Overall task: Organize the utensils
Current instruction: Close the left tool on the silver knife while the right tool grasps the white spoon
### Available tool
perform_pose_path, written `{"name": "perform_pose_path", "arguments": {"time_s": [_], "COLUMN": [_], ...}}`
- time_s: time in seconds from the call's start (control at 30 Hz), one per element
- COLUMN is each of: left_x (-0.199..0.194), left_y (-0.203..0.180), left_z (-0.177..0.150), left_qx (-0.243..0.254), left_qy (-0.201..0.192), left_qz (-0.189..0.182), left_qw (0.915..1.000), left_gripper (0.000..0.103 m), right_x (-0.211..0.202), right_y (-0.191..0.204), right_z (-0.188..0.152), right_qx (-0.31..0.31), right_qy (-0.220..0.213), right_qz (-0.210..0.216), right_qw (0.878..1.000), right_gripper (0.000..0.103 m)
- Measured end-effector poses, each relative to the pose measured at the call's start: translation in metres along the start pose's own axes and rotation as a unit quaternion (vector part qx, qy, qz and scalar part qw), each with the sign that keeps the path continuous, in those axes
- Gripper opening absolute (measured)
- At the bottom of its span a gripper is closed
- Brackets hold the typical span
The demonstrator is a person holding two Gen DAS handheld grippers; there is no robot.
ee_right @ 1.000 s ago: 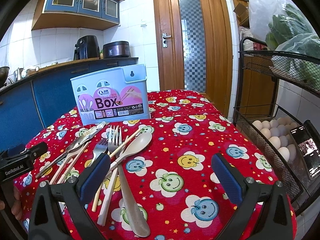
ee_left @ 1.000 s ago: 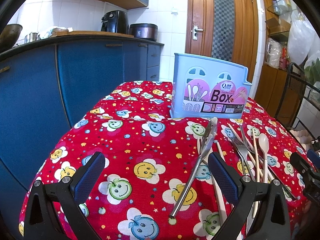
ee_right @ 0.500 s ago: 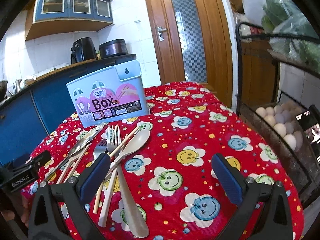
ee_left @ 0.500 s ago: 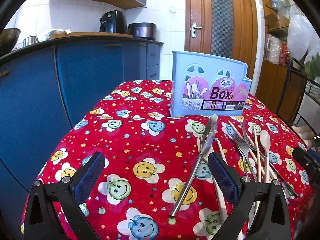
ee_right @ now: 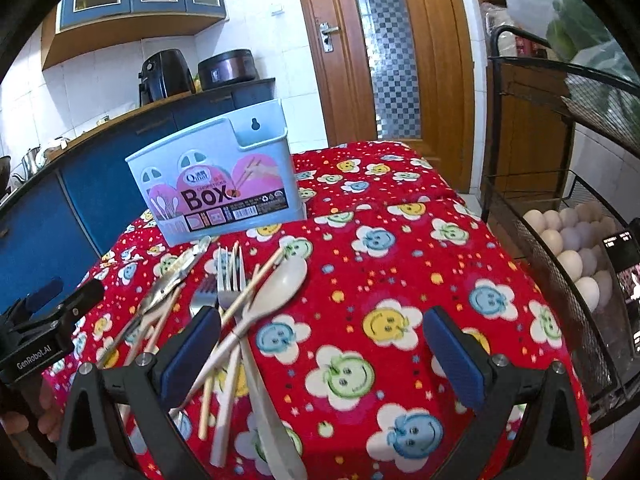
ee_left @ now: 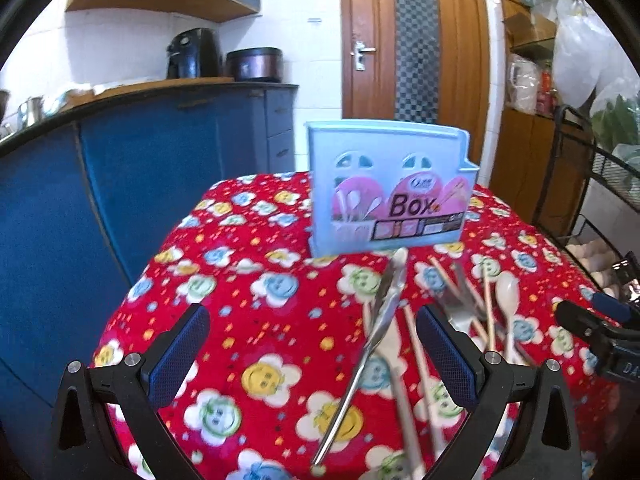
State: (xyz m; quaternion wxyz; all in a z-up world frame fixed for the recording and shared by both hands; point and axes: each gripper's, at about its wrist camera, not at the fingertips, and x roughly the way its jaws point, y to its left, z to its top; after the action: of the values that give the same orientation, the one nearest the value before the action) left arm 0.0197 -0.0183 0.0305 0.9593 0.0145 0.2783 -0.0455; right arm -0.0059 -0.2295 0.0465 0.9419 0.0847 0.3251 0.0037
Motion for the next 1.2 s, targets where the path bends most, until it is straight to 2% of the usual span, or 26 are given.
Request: {"name": "perform_pose_path", "arguments": {"time_s": [0.2, 0.47, 0.57, 0.7, 0.8, 1.1, 1.17, 1.2], "left_x": [0.022, 0.058, 0.072, 0.091, 0.105, 0.122, 0.124, 0.124], "left_y": [-0.011, -0.022, -0.023, -0.024, -0.02, -0.029, -0.032, -0.034], "left_z": [0.018, 0.023, 0.025, 0.028, 0.029, 0.037, 0.038, 0.038], "left_qx": [0.013, 0.038, 0.039, 0.04, 0.028, 0.045, 0.053, 0.057], "left_qy": [0.037, 0.093, 0.108, 0.135, 0.155, 0.174, 0.177, 0.177], "left_qz": [-0.027, -0.045, -0.052, -0.064, -0.081, -0.1, -0.102, -0.103], "left_qw": [0.9989, 0.9939, 0.992, 0.9879, 0.9842, 0.9786, 0.9775, 0.9772], "left_gripper": [0.102, 0.096, 0.093, 0.077, 0.069, 0.067, 0.065, 0.06], "right_x": [0.013, 0.042, 0.053, 0.067, 0.071, 0.086, 0.089, 0.09], "right_y": [0.001, 0.006, 0.01, 0.01, 0.007, 0.002, 0.0, -0.002], "right_z": [0.018, 0.025, 0.024, 0.026, 0.027, 0.032, 0.034, 0.035], "right_qx": [0.003, 0.012, 0.008, 0.014, 0.022, 0.052, 0.058, 0.062], "right_qy": [0.042, 0.106, 0.118, 0.135, 0.14, 0.16, 0.163, 0.165], "right_qz": [-0.007, 0.013, 0.012, 0.019, 0.018, 0.046, 0.05, 0.055], "right_qw": [0.999, 0.994, 0.993, 0.991, 0.99, 0.985, 0.984, 0.983], "right_gripper": [0.102, 0.075, 0.064, 0.056, 0.048, 0.031, 0.023, 0.021]}}
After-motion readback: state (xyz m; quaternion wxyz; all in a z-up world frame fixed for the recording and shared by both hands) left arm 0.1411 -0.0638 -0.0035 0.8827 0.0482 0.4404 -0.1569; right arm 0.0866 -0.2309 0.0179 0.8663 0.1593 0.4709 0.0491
